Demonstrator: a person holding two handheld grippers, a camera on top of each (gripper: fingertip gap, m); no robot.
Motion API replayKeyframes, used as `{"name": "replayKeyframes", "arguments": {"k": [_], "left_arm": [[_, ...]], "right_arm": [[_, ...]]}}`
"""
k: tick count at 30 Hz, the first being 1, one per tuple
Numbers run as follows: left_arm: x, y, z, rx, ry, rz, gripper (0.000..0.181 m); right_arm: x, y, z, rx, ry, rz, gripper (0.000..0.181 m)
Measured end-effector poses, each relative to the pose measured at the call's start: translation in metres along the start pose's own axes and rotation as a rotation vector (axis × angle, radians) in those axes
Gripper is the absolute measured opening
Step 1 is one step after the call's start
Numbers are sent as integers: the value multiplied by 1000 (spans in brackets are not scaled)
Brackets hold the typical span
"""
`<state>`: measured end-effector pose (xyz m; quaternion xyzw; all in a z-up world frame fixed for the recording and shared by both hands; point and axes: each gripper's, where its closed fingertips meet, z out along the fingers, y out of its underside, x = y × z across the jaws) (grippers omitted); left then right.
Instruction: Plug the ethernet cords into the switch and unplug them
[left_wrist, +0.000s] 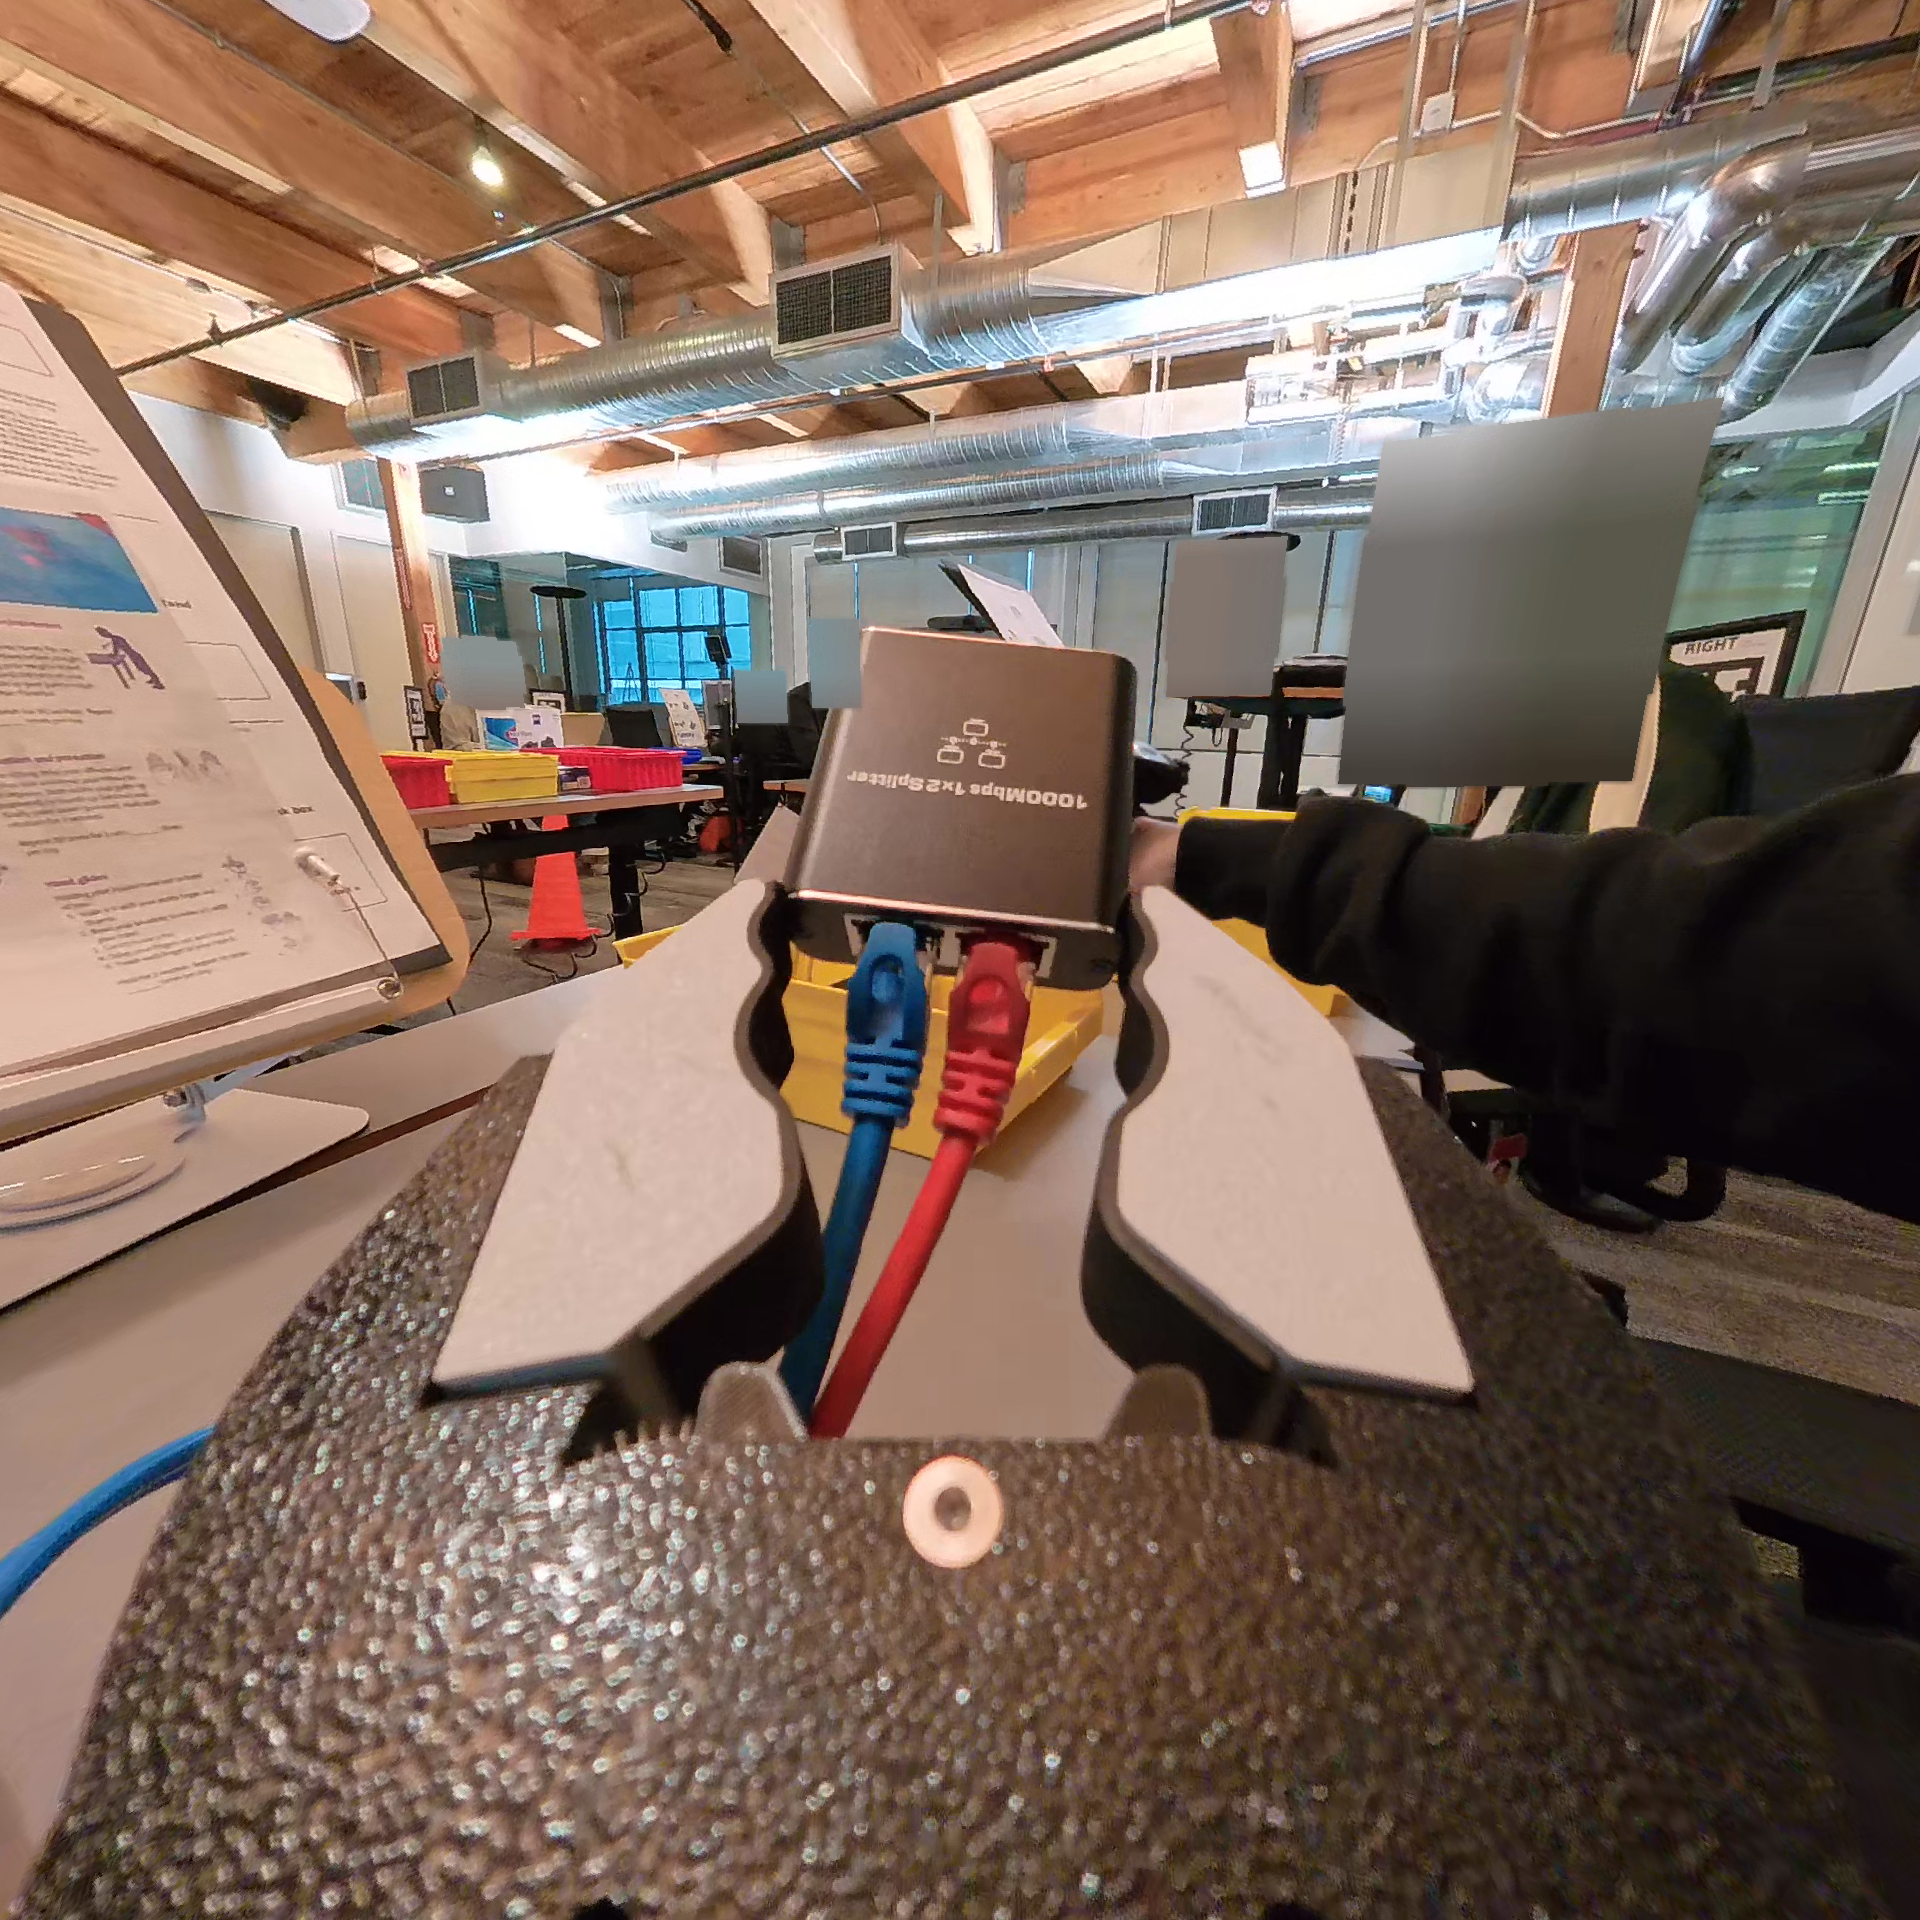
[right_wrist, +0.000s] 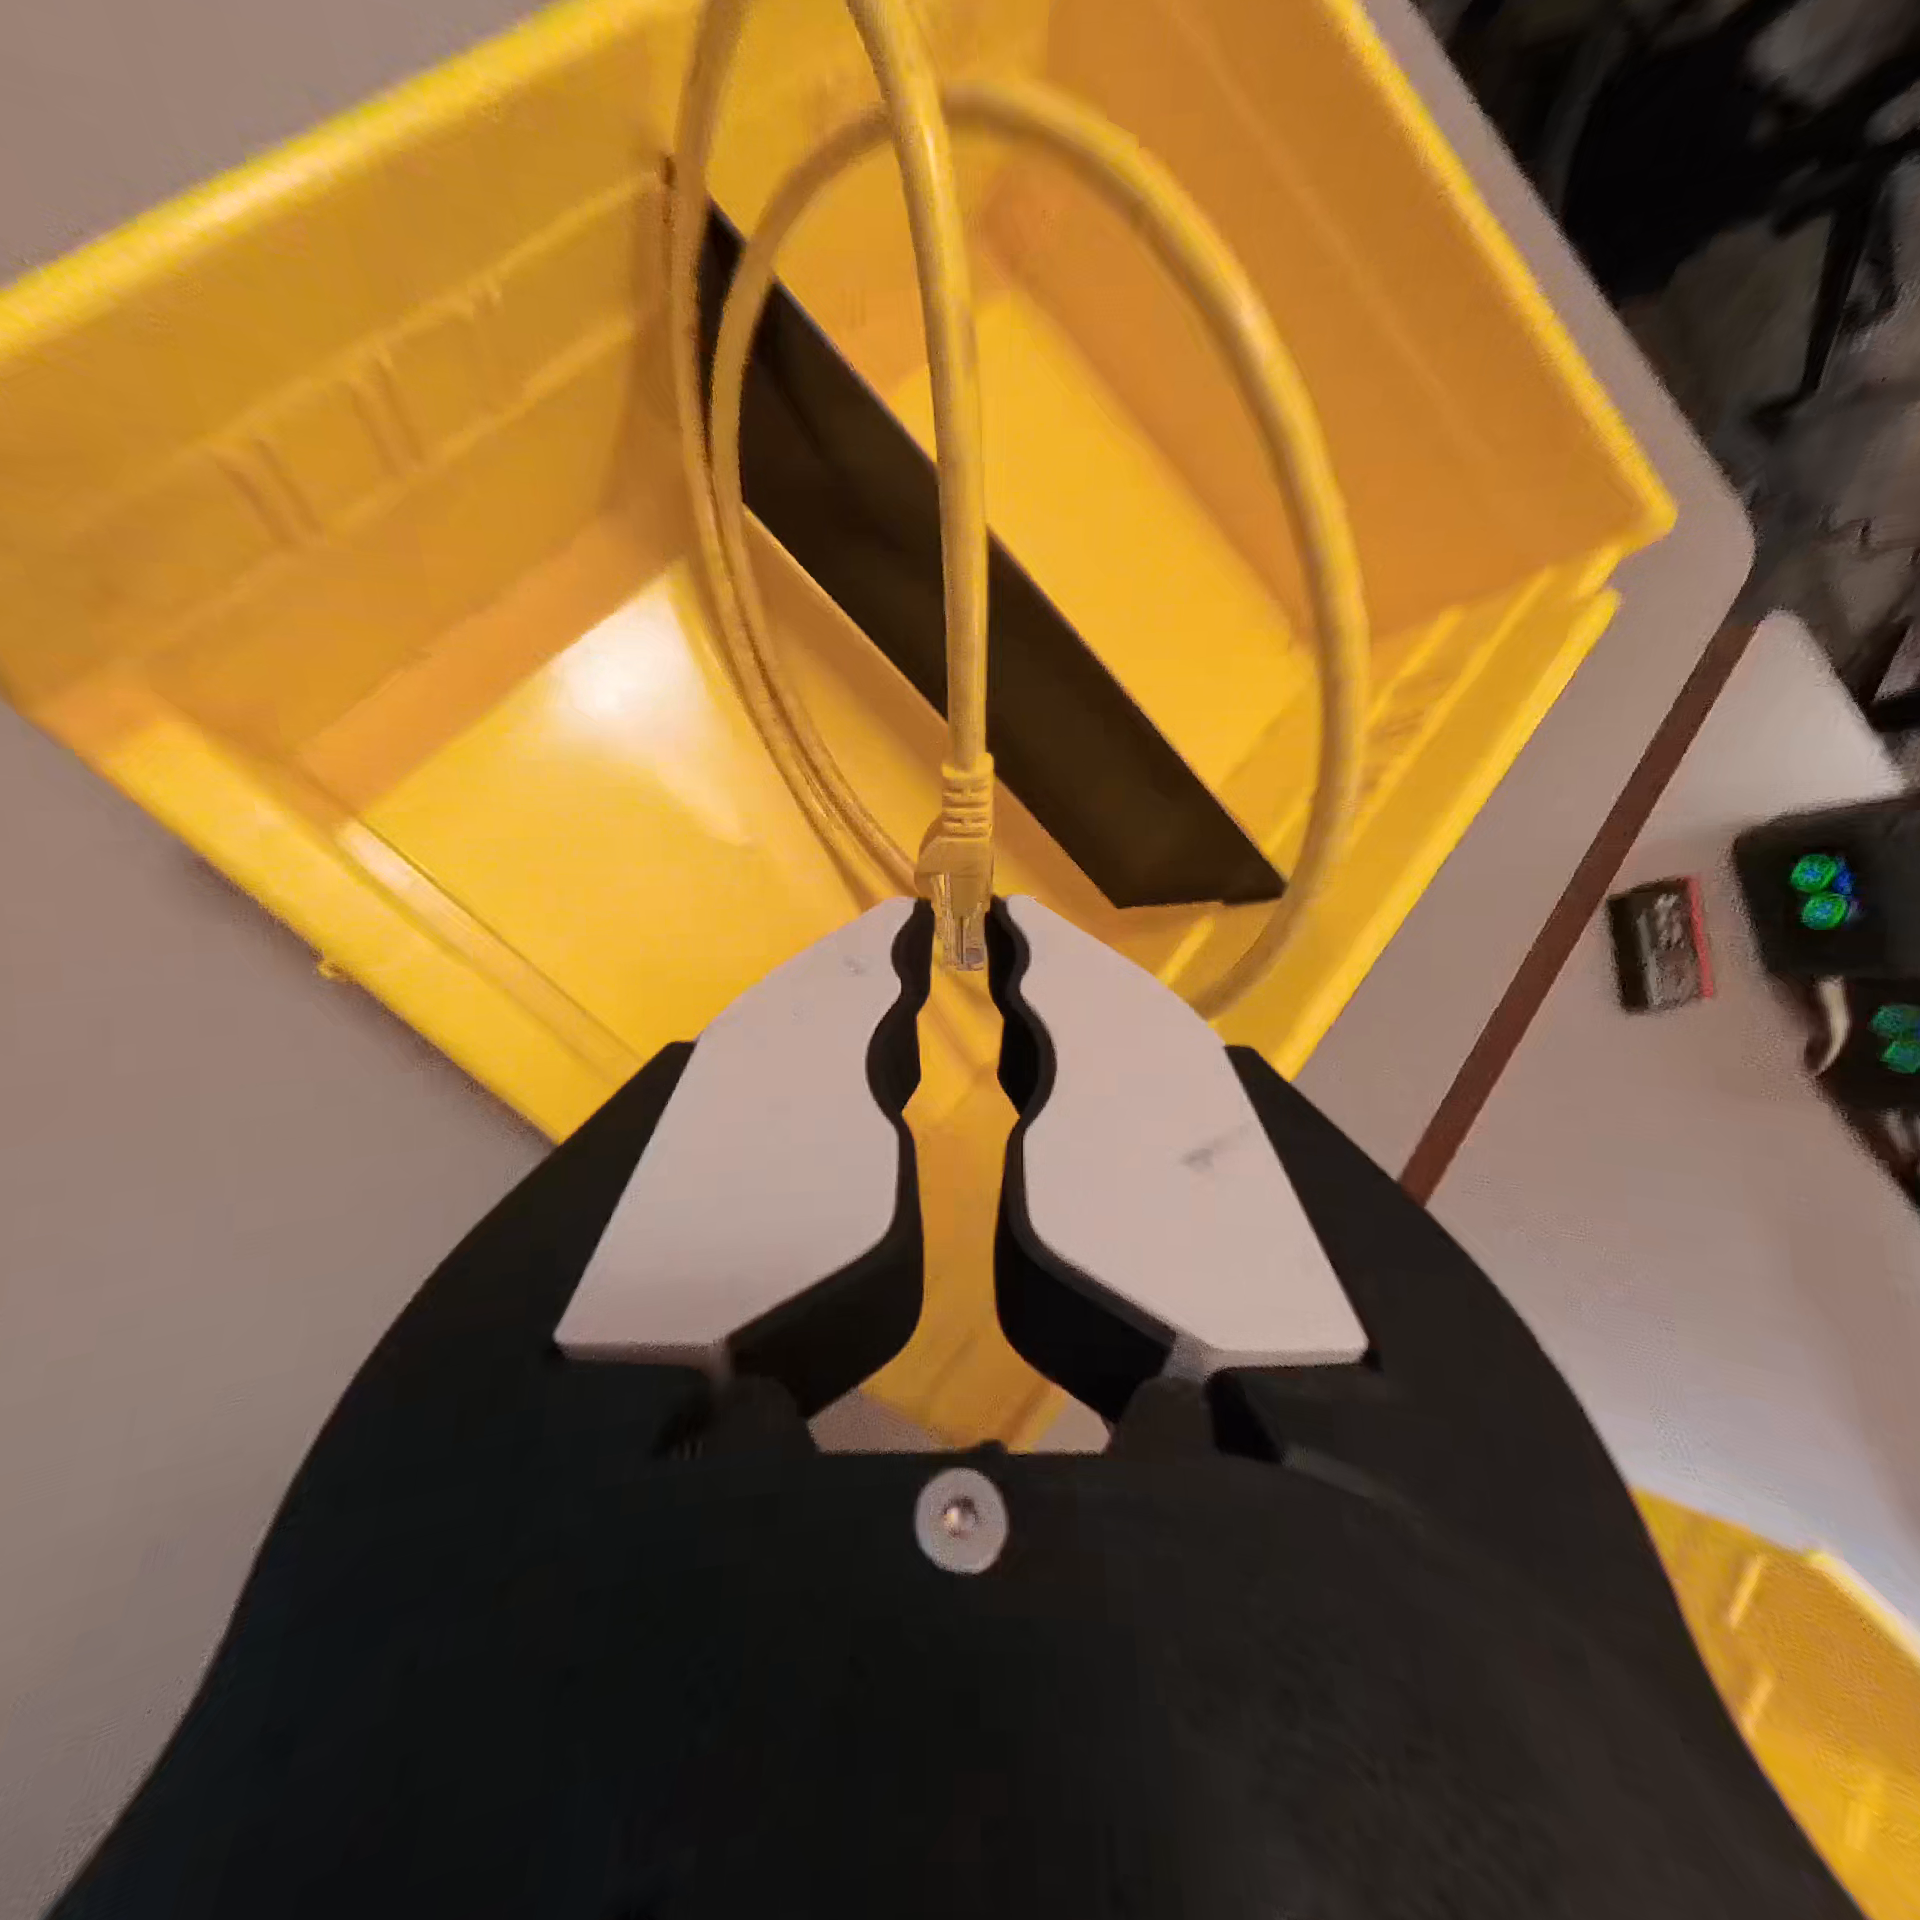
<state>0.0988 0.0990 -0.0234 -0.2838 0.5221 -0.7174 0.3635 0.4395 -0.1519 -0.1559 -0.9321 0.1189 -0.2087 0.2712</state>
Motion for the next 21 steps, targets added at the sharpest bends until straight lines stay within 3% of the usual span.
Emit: {"name": "replayKeyframes", "arguments": {"k": [3, 5, 6, 11, 13, 16, 21], "left_arm": [[-1, 1, 0, -2, -1, -3, 60], [-2, 4, 1, -9, -4, -9, 60], [-2, 5, 1, -13, -5, -13, 60], [-1, 11, 3, -29, 1, -21, 60], [-1, 12, 4, -38, 0, -9, 60], [-1, 15, 5, -50, 3, -5, 60], [-1, 30, 8, -96, 11, 15, 60]], "right_arm": [[12, 13, 8, -41, 109, 74, 11], [29, 8, 2, 2, 209, 154, 6], [34, 1, -3, 45, 227, 207, 11], [40, -22, -20, 133, 171, 398, 35], [32, -40, -33, 234, 132, 445, 40], [-21, -79, -56, 425, -79, 505, 55], [-176, -146, -101, 750, -614, 554, 77]]}}
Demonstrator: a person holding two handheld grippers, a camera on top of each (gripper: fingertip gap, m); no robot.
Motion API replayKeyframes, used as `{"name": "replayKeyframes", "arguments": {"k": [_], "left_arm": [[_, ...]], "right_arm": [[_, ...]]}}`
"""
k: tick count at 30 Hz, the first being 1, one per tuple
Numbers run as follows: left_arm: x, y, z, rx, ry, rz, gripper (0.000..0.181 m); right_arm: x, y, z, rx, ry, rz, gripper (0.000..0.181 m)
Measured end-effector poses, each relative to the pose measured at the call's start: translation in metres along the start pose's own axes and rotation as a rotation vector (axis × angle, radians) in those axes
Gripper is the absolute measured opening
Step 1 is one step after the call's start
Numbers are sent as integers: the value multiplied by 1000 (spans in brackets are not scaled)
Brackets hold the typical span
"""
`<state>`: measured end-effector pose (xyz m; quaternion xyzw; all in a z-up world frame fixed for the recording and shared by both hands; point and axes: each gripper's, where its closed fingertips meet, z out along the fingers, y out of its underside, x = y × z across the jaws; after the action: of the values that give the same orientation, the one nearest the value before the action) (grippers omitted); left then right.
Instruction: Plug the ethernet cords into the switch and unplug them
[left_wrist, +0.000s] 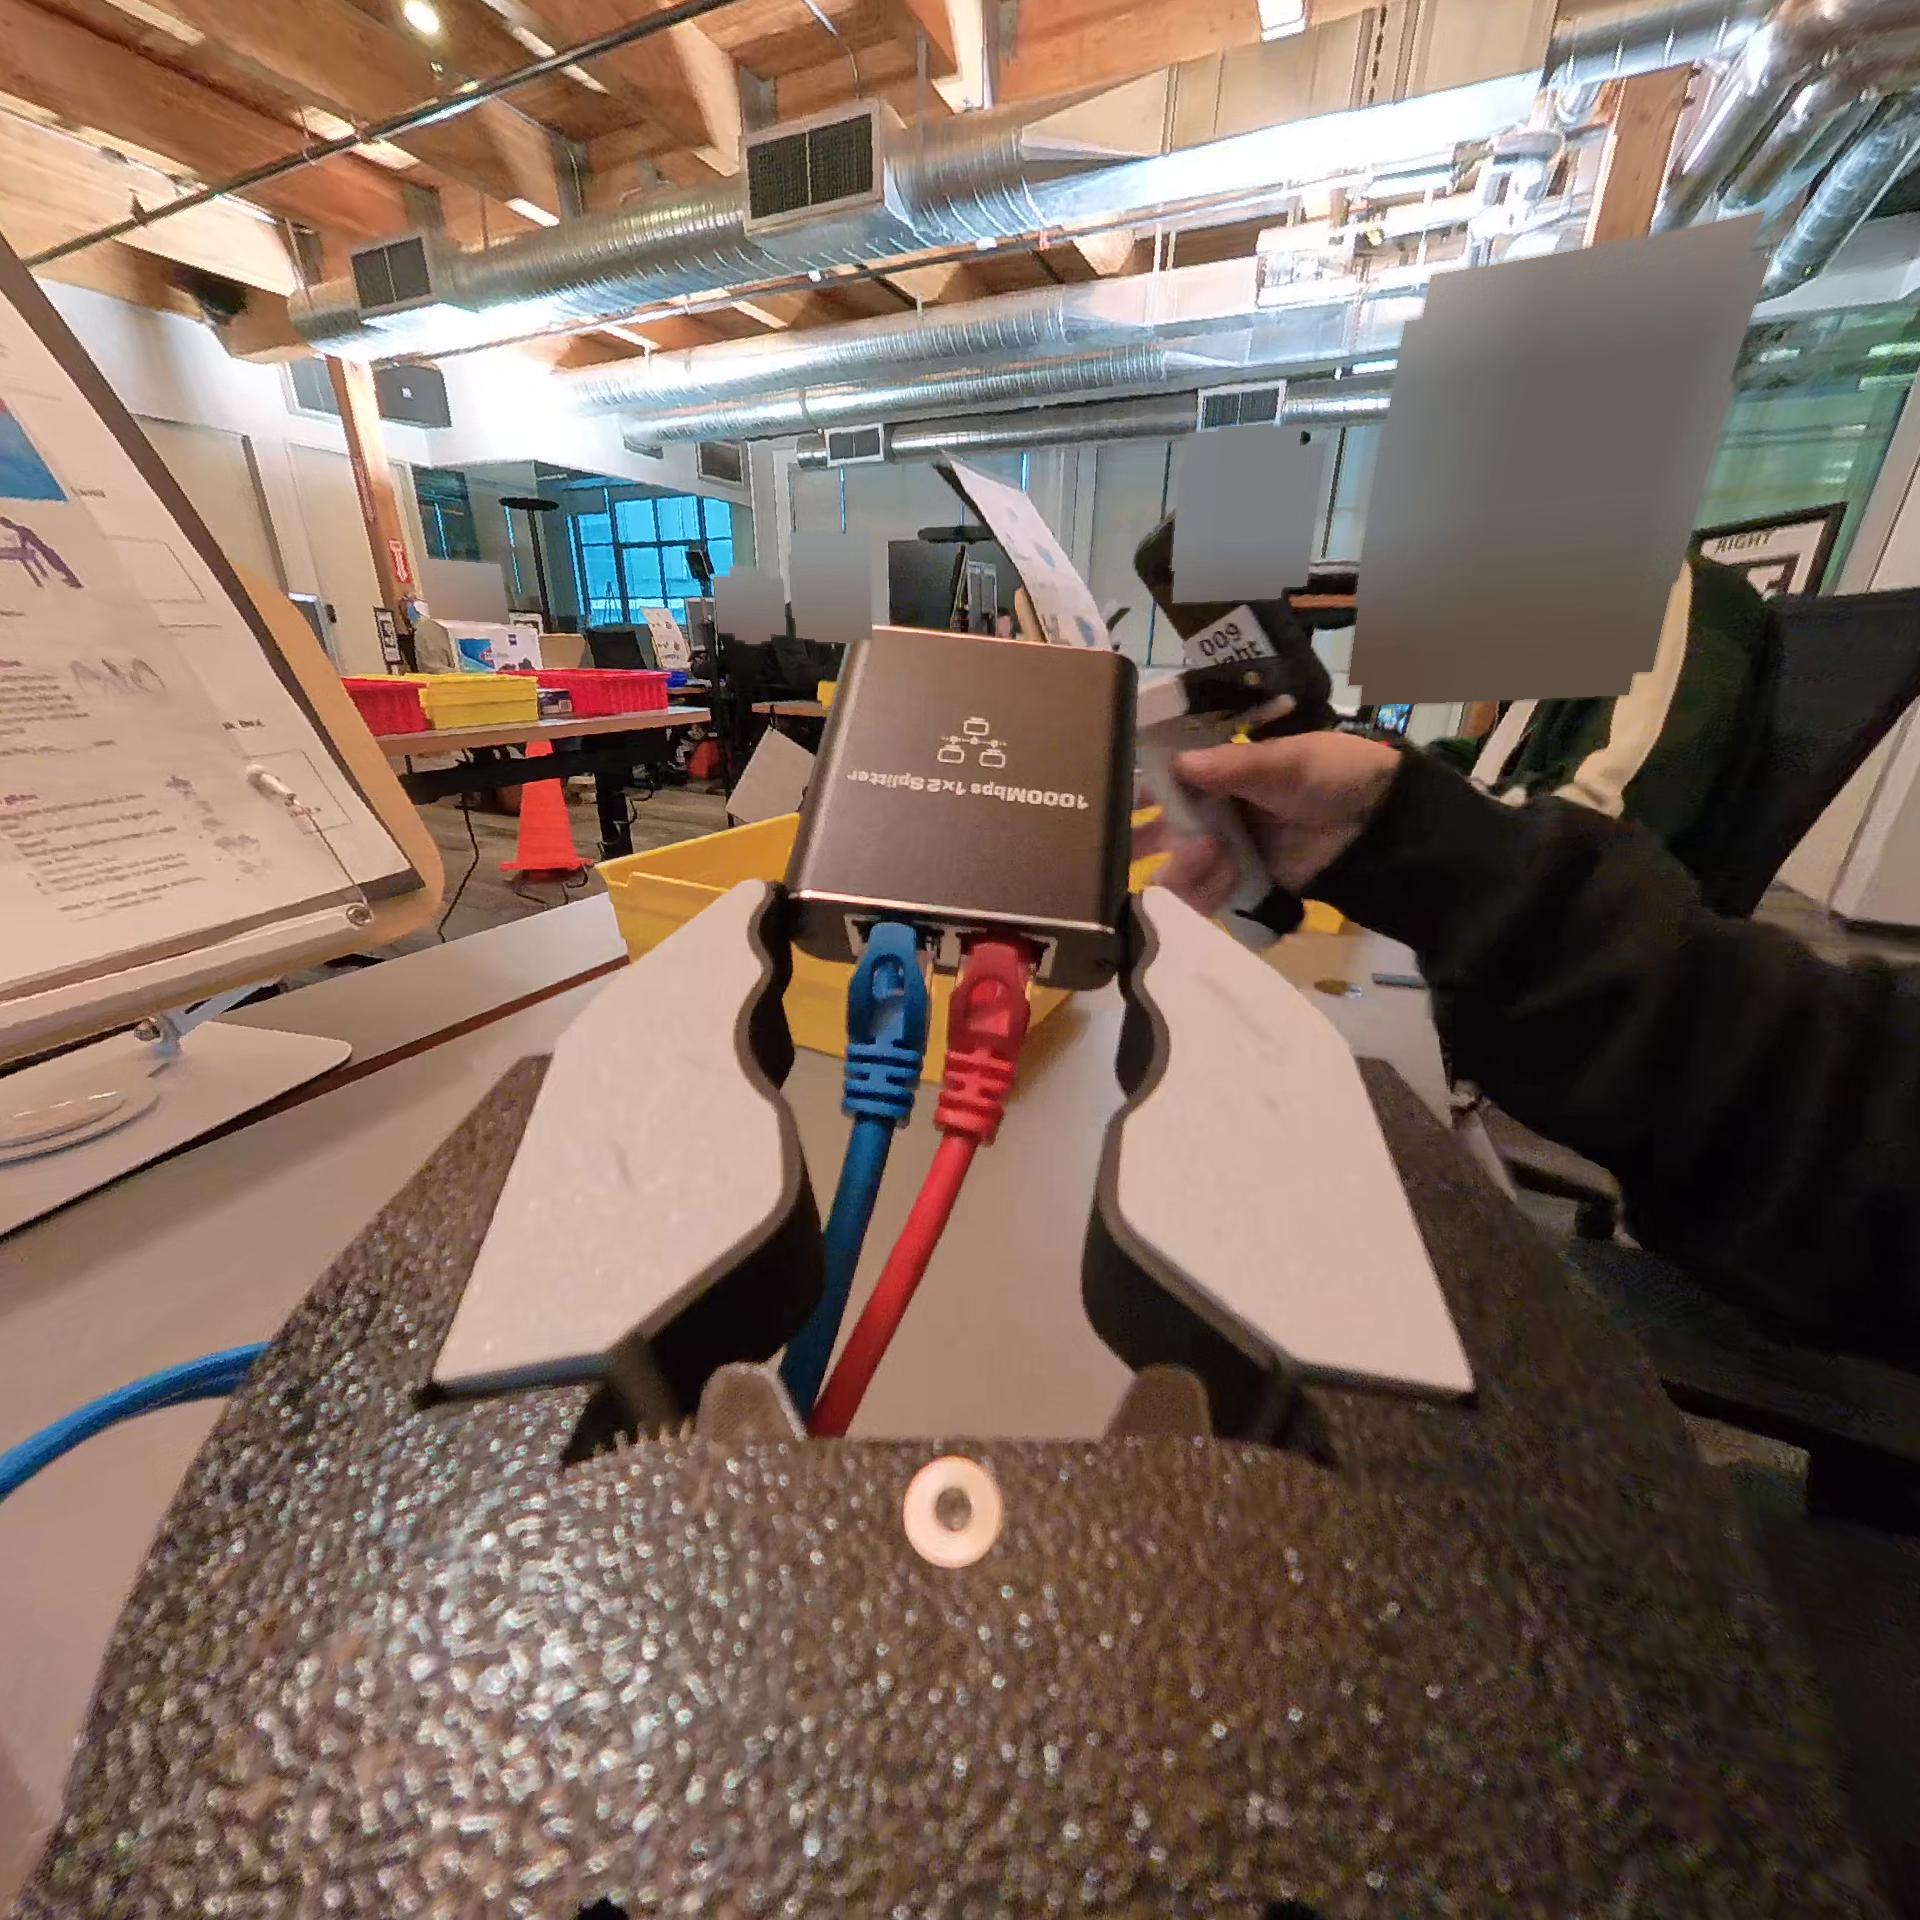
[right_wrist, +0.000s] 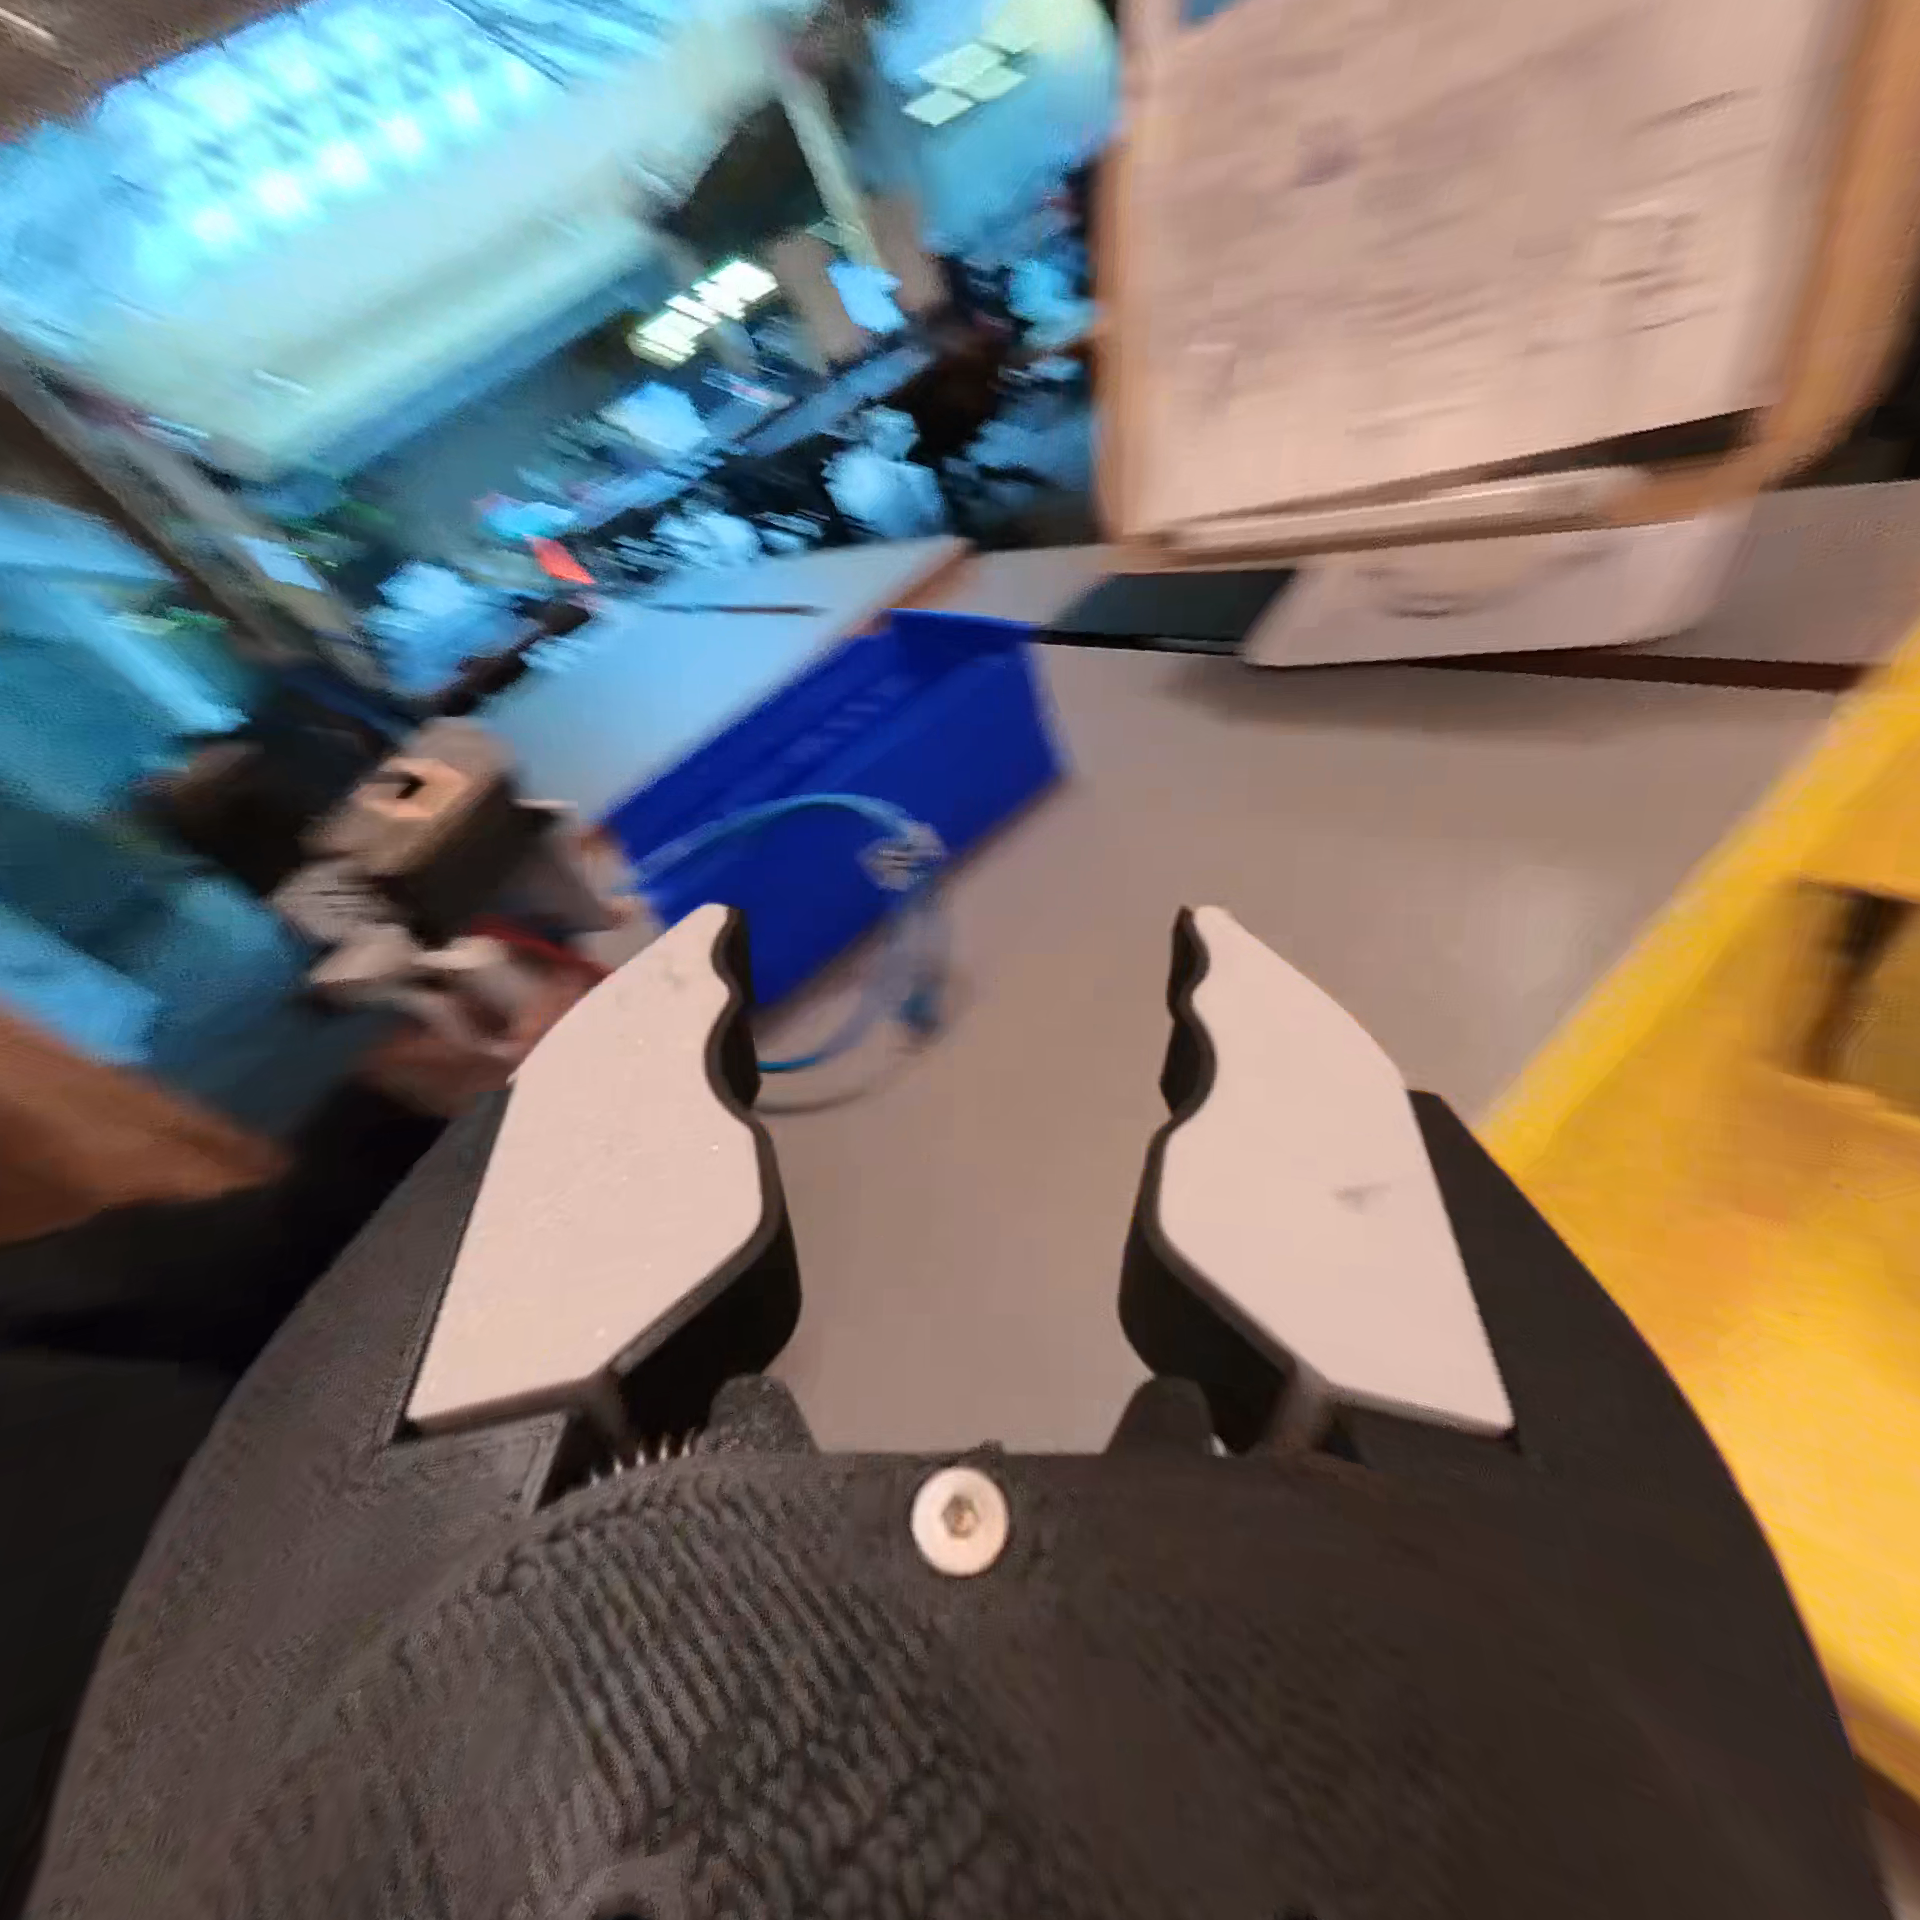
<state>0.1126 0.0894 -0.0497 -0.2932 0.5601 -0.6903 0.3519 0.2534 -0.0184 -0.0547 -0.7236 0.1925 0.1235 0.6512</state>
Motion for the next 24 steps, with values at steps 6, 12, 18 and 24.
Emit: {"name": "replayKeyframes", "arguments": {"k": [6, 12, 18, 24], "left_arm": [[6, 24, 6, -122, 19, 132, 60], [-3, 25, 4, -132, -52, 215, 60], [-3, 36, 13, -136, -143, 331, 60], [-2, 47, 18, -178, -121, 222, 71]], "right_arm": [[-105, 52, 61, 86, -411, 273, 78], [-135, 52, 69, 144, -560, 352, 64], [-130, 60, 85, 168, -391, 213, 31], [-114, 59, 87, 177, -144, -162, 26]]}}
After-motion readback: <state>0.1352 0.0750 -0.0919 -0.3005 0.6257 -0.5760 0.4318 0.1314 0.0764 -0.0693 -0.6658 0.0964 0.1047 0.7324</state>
